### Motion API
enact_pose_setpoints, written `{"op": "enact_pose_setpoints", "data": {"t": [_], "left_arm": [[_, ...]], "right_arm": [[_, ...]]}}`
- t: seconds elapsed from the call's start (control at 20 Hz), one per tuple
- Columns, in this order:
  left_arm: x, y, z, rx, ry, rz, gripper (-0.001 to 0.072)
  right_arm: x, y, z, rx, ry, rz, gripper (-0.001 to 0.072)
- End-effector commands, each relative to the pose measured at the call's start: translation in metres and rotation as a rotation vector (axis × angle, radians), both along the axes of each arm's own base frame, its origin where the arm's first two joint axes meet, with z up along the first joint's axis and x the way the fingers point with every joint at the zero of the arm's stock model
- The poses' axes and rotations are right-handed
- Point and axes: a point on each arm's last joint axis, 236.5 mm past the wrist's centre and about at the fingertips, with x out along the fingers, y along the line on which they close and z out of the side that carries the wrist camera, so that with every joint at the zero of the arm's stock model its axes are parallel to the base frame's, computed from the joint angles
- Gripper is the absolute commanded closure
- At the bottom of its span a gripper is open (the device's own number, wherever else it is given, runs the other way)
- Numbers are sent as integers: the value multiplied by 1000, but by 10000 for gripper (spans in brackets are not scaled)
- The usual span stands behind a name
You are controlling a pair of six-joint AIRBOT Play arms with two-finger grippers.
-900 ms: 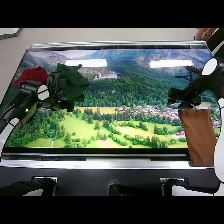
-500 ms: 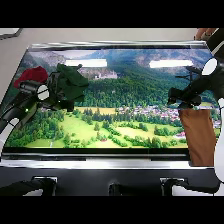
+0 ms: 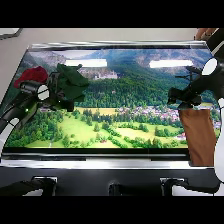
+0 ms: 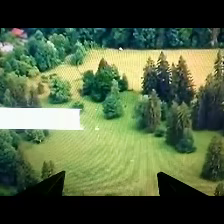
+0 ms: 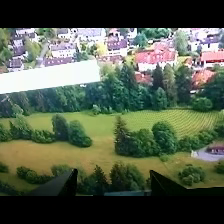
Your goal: Fold the shirts.
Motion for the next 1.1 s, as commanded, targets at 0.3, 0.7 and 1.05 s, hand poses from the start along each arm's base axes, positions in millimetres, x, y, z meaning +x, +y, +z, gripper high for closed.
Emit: {"op": "enact_pose_setpoints", "data": {"t": [0.3,0.7,1.05], "left_arm": [[35,71,29,235,-129,67,-13],[14,215,40,-331,-91,737,-13],[-57,299,-36,-490,-59,973,-13]], "right_arm": [[18,-2,2,-9,-76,-11,146],[32,4,5,19,-133,-18,148],[29,18,7,82,-122,-12,164]]}}
